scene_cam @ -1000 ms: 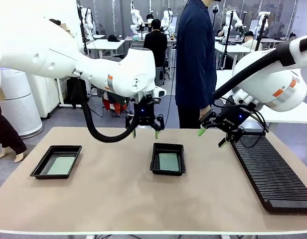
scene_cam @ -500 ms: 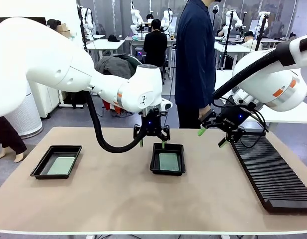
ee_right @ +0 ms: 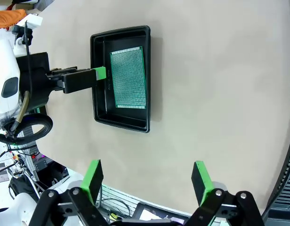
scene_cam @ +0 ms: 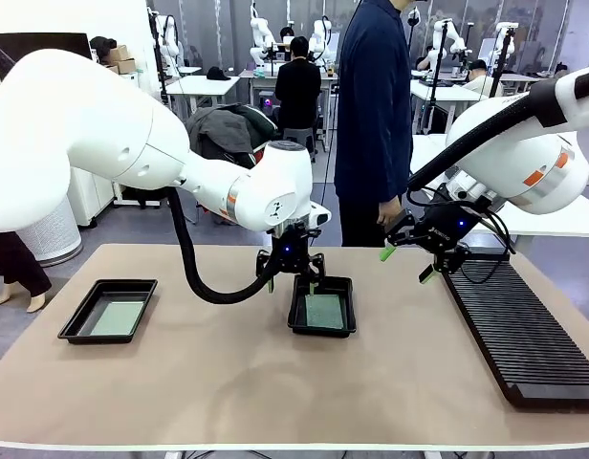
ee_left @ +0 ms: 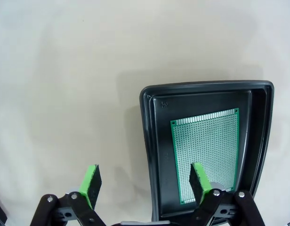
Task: Inspect and transfer BCBs to ESD trays.
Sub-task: Pick up the ESD tray and place it on the left side of the table.
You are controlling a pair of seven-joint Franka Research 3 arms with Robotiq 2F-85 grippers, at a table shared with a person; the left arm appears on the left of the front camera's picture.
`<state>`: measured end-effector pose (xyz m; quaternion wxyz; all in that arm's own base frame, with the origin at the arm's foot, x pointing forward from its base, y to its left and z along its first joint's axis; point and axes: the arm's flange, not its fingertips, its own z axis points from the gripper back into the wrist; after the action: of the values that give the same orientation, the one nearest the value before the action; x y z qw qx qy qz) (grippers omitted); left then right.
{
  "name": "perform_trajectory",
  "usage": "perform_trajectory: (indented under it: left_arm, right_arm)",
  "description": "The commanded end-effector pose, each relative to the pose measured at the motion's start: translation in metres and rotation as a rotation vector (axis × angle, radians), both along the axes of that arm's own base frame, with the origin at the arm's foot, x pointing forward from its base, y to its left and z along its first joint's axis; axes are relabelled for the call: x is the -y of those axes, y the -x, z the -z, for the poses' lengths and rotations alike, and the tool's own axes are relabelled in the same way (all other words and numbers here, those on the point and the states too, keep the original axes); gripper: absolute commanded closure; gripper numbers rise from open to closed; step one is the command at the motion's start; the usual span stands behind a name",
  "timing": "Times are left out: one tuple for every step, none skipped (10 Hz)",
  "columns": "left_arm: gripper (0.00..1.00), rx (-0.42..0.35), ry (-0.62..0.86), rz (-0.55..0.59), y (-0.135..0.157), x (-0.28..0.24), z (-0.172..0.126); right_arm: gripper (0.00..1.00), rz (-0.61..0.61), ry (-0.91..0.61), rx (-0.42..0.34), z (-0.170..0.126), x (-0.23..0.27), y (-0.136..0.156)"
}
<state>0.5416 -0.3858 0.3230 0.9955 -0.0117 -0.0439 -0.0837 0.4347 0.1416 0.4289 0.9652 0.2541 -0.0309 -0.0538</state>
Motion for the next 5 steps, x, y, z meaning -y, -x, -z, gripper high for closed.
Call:
perform_trajectory:
  left_arm:
    - [0.00,0.042,-0.030,0.027,0.0004,-0.0018,0.0044]
    - [0.00,0.028,-0.033,0.047,-0.0007,-0.0020,0.0066]
    - [0.00,0.019,-0.037,0.074,-0.0021,-0.0012,0.0087]
    - [0.00,0.014,-0.033,0.083,-0.0029,-0.0006,0.0097]
    - [0.00,0.012,-0.024,0.094,-0.0032,-0.0003,0.0099]
  right_arm:
    - [0.00,0.012,0.018,-0.008,-0.0001,-0.0010,-0.0030]
    - [0.00,0.012,0.018,-0.008,-0.0001,-0.0010,-0.0030]
    - [0.00,0.012,0.018,-0.008,-0.0001,-0.0010,-0.0030]
    - [0.00,0.012,0.018,-0.008,-0.0001,-0.0010,-0.0030]
    - [0.00,0.012,0.018,-0.008,-0.0001,-0.0010,-0.0030]
